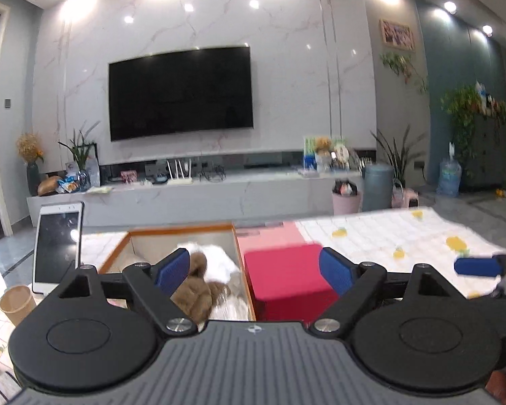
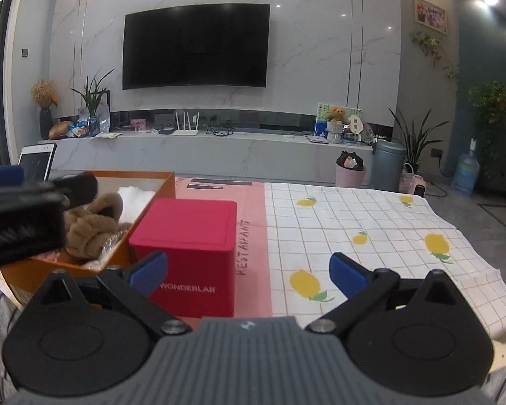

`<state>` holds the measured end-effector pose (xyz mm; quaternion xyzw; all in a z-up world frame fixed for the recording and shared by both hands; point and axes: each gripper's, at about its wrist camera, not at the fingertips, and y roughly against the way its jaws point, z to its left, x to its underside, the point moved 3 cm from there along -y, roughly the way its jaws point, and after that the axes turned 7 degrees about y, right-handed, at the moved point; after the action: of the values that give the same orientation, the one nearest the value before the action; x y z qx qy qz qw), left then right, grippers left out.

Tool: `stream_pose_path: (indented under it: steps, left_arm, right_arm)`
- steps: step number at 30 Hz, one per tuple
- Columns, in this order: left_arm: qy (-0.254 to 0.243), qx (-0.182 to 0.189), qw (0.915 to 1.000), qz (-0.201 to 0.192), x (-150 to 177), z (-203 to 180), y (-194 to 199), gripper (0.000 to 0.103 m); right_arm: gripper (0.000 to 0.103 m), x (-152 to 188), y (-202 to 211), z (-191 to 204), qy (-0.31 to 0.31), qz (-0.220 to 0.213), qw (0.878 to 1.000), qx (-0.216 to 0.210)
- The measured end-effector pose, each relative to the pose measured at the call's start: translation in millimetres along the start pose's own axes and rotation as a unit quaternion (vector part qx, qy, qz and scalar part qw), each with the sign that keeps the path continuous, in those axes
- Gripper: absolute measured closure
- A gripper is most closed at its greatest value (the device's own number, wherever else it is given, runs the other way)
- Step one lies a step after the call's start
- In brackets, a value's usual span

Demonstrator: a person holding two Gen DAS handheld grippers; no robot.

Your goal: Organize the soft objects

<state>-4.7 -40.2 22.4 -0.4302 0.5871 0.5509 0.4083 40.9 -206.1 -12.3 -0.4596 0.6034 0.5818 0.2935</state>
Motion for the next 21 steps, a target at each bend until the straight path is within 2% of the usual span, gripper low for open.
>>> stream_pose_path:
  steps: [5,11,21]
  left_arm:
    - [0.013,0.019,0.9994,0.025,11,3,-2,0.002]
    - [0.001,0.006,0.9997,0.023,18,-4,-2,0.002]
    - [0.007,0.009,0.9994,0.032,20,-5,-1,0.002]
  right_arm:
    - [0.003,10,-2,0,0.015,-0.005,1.000,-0.005]
    - [0.003,15,-5,-1,0.015,0.005,1.000,-0.003]
    - [0.003,20,-10,-4,0.005,0.019,1.000,-0.005]
